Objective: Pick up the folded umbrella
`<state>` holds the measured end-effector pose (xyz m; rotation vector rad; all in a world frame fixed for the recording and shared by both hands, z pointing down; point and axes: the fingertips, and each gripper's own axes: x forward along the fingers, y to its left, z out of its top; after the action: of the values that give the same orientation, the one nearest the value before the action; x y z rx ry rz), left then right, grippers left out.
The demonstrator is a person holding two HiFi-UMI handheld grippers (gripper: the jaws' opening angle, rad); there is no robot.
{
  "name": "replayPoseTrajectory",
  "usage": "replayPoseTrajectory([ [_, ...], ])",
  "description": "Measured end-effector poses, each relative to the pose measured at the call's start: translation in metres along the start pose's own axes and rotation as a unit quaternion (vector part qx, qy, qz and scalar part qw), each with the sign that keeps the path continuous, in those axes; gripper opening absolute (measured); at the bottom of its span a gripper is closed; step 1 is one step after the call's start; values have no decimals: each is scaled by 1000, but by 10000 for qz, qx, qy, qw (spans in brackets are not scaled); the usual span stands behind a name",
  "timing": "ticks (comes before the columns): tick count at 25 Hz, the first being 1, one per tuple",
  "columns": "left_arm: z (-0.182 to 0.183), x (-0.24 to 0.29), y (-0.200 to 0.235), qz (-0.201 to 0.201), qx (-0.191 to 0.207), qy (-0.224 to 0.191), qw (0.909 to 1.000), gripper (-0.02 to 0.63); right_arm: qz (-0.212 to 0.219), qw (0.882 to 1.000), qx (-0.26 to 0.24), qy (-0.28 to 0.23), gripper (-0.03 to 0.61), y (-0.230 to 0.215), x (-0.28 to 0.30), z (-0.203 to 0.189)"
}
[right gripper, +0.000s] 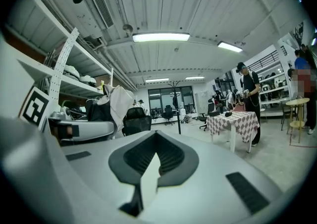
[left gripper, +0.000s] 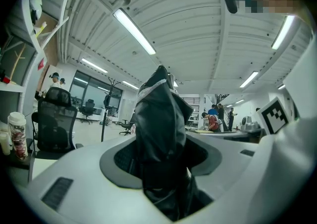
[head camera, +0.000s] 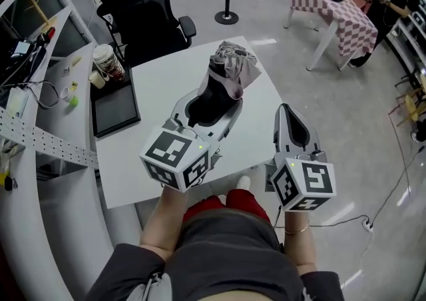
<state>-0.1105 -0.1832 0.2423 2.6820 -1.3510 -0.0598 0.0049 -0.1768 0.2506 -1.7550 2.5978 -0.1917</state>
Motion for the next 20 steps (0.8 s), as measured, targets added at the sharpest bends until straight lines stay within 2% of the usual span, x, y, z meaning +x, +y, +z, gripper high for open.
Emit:
replayPoseTrajectory([
  [20, 3, -53, 23, 277, -104, -142, 9995, 232, 379, 9985, -332, -234, 17, 60, -2, 16],
])
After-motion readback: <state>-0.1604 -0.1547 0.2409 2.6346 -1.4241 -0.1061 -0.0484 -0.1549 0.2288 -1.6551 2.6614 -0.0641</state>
